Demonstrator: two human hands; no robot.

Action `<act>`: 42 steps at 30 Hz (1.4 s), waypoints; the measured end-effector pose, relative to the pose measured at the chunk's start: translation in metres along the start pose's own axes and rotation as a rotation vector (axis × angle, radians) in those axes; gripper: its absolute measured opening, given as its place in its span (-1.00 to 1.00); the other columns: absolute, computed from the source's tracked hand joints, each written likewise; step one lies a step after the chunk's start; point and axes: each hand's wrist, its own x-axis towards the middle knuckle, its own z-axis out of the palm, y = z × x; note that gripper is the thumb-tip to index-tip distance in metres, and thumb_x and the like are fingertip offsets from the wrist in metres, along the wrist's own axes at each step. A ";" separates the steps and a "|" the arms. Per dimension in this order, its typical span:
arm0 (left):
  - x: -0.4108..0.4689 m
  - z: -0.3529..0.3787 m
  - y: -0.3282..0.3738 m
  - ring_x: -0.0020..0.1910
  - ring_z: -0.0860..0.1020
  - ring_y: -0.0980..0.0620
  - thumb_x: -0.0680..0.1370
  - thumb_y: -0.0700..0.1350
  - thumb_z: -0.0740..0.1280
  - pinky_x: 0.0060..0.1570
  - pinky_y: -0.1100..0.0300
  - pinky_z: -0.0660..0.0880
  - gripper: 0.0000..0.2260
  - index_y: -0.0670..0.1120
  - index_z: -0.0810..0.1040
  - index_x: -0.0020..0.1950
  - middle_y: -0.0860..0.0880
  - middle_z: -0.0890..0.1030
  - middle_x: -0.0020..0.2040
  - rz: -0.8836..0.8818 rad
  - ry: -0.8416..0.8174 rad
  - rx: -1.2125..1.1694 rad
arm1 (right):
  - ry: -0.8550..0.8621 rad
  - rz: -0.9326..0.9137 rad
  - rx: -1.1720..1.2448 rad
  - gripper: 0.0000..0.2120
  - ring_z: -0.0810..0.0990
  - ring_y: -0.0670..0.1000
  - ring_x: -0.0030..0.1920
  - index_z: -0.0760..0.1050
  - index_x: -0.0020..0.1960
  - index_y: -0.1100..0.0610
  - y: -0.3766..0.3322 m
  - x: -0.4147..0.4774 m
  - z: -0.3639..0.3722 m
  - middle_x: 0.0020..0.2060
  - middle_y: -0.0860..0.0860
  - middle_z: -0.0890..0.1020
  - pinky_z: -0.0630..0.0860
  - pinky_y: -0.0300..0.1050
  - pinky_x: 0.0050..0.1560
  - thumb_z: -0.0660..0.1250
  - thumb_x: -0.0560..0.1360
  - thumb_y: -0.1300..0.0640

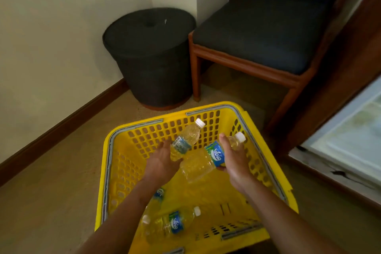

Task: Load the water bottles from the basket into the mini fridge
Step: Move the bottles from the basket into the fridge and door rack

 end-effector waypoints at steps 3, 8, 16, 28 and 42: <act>-0.020 -0.031 0.047 0.12 0.56 0.00 0.43 0.20 0.47 0.01 0.05 0.55 -0.39 0.00 0.39 0.39 0.04 0.56 0.19 0.123 0.051 -0.139 | 0.002 -0.035 0.179 -0.37 0.73 0.10 -0.09 0.50 0.24 0.08 -0.032 -0.041 -0.036 -0.04 0.10 0.71 0.68 0.16 -0.13 0.42 0.37 -0.34; -0.050 -0.060 0.138 -0.04 0.62 0.17 0.41 0.10 0.54 -0.12 0.14 0.60 -0.45 0.07 0.39 0.31 0.14 0.64 0.05 0.318 0.041 -0.254 | -0.005 -0.042 0.541 -0.40 0.72 0.18 -0.02 0.56 0.14 0.22 -0.067 -0.092 -0.126 -0.02 0.19 0.72 0.62 0.26 0.05 0.50 0.35 -0.23; -0.062 -0.027 0.295 -0.19 0.59 0.23 0.42 0.02 0.53 -0.27 0.27 0.49 -0.56 0.22 0.36 0.16 0.20 0.59 -0.13 0.553 -0.119 -0.247 | 0.068 0.084 0.744 -0.46 0.67 0.18 -0.28 0.48 0.12 0.22 -0.064 -0.093 -0.303 -0.22 0.21 0.63 0.62 0.05 -0.22 0.39 0.46 -0.24; 0.002 0.132 0.459 0.05 0.54 -0.03 0.46 -0.02 0.40 0.04 0.01 0.54 -0.48 0.01 0.28 0.37 -0.04 0.53 0.14 0.648 -0.333 0.123 | 0.337 -0.004 -1.200 -0.54 0.45 0.14 0.19 0.33 0.24 0.17 -0.049 0.006 -0.474 0.14 0.13 0.44 0.48 -0.05 -0.02 0.41 0.42 0.15; 0.094 0.215 0.536 0.32 0.40 -0.14 0.51 -0.04 0.36 0.35 -0.11 0.30 -0.36 -0.04 0.15 0.53 -0.10 0.43 0.38 0.760 -0.288 0.573 | 0.386 -0.307 -1.679 -0.32 0.38 0.17 0.37 0.21 0.51 0.16 -0.032 0.109 -0.536 0.39 0.12 0.39 0.19 0.16 0.45 0.34 0.44 0.33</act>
